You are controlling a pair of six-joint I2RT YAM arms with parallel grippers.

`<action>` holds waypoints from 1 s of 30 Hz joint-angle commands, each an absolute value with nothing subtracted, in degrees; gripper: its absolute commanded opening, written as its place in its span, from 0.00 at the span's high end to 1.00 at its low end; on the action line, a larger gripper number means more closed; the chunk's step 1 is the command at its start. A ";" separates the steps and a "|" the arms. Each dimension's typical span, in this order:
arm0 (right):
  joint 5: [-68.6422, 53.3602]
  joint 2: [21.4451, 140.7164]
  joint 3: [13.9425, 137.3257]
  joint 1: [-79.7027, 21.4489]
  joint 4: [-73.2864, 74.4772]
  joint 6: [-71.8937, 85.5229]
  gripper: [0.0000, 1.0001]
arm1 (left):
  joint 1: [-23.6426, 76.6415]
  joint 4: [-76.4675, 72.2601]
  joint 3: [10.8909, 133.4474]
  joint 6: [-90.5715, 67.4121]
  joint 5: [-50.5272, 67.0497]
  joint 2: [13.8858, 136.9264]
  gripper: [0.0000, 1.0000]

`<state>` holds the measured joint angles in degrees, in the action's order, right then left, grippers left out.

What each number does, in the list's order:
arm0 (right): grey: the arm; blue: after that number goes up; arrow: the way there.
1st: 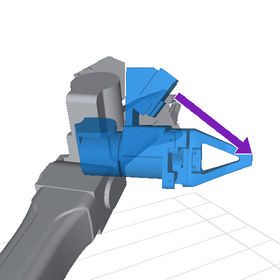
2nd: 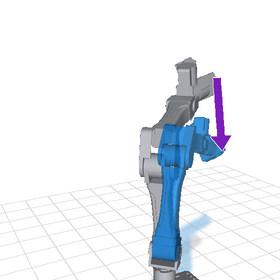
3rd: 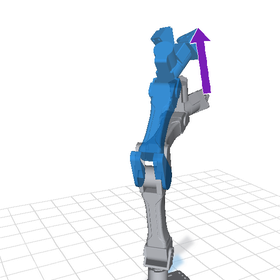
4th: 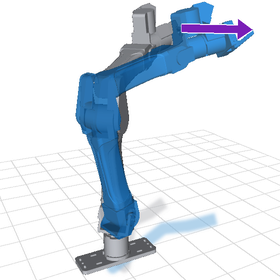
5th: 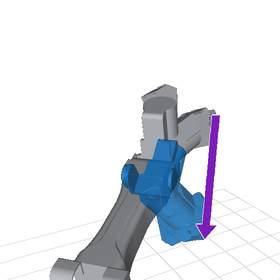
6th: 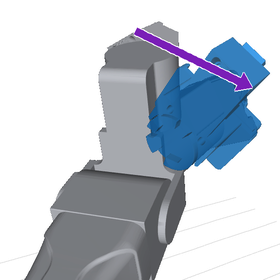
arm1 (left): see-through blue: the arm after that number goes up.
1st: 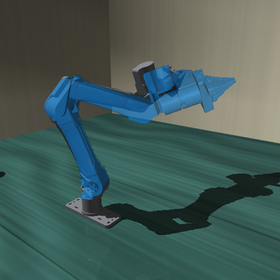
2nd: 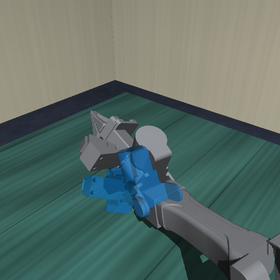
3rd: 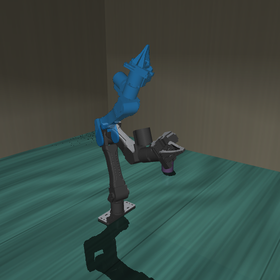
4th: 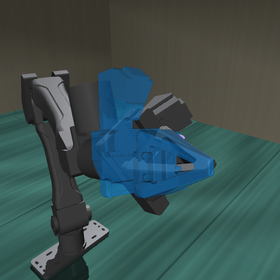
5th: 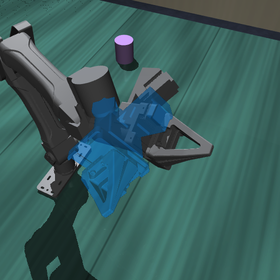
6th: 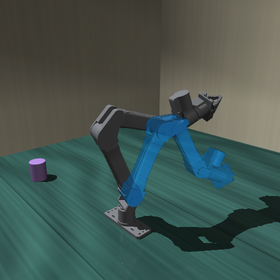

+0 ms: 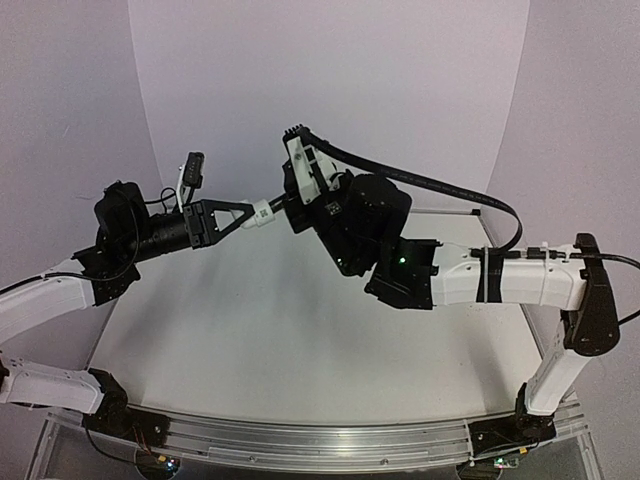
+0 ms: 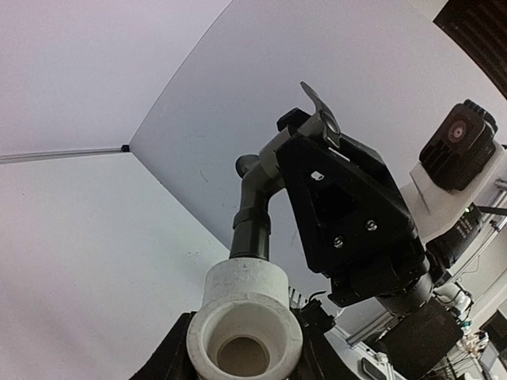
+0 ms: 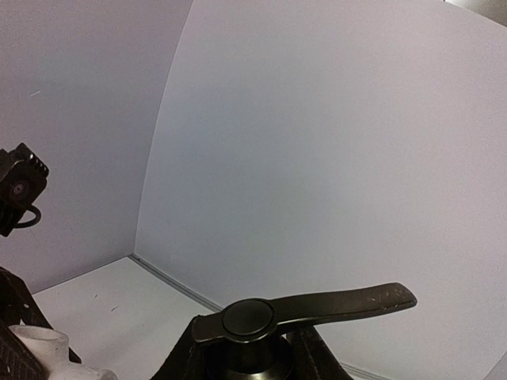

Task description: Install the water faucets

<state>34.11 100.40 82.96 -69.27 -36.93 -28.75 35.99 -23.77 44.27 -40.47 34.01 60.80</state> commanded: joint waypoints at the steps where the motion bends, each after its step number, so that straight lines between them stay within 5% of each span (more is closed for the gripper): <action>1: 24.57 103.31 86.79 -72.51 -29.28 -21.56 1.00 | 36.65 -17.95 51.01 -31.88 31.00 60.78 1.00; 30: 12.63 104.74 95.75 -67.23 -13.25 3.49 1.00 | 36.83 -14.30 52.32 -12.59 32.05 61.46 1.00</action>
